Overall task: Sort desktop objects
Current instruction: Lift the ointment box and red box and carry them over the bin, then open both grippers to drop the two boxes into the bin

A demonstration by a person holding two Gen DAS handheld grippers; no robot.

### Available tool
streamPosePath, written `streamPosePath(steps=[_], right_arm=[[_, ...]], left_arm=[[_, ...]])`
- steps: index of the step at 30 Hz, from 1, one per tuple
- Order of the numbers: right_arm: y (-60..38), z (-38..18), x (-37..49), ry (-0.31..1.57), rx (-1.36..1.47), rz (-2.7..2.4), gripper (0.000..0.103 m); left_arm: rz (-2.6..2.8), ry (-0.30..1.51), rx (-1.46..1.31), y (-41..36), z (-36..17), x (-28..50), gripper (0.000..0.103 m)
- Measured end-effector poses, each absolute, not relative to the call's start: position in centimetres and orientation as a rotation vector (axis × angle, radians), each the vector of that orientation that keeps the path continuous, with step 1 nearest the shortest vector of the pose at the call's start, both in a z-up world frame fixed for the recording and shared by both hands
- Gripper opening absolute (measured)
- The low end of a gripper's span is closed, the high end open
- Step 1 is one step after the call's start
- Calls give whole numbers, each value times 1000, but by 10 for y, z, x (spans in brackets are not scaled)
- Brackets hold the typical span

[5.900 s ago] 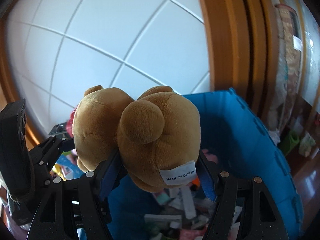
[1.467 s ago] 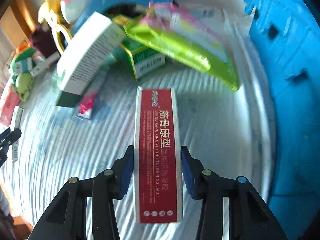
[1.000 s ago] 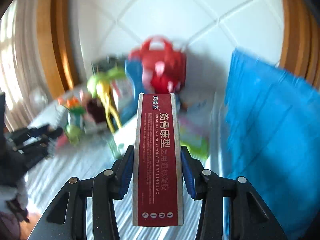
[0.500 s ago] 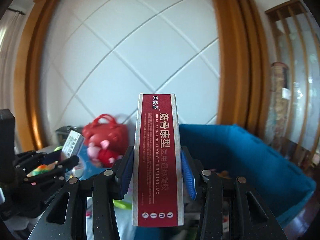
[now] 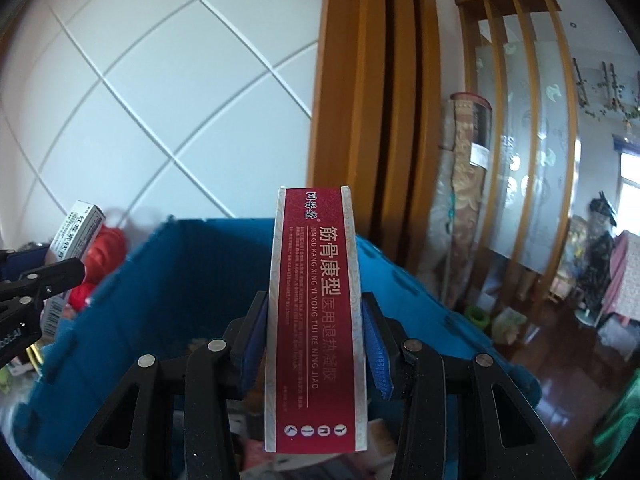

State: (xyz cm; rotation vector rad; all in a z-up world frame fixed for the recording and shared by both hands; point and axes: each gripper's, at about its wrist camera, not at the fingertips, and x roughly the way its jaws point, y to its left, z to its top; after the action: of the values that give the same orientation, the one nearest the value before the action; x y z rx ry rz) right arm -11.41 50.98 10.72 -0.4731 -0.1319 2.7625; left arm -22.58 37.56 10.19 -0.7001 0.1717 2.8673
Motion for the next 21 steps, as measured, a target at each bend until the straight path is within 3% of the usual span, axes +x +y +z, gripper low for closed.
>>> streamPosePath(steps=[15,16,20,21], right_arm=[[554,76,-132,-179,-623,2683,44],[555,77,-132,-184,-623,2681,44],[556,78,-132,-188,-612,2677,45],[556,79,-132,-189,-601,2670,50]], left_arm=[[2803,252,-823,427,79,-245,29],[2805,247,-831,426,78,-246,36],[2830,203,-790,418,84,-241,80],[2838,197,-777,416,85,-241,82]])
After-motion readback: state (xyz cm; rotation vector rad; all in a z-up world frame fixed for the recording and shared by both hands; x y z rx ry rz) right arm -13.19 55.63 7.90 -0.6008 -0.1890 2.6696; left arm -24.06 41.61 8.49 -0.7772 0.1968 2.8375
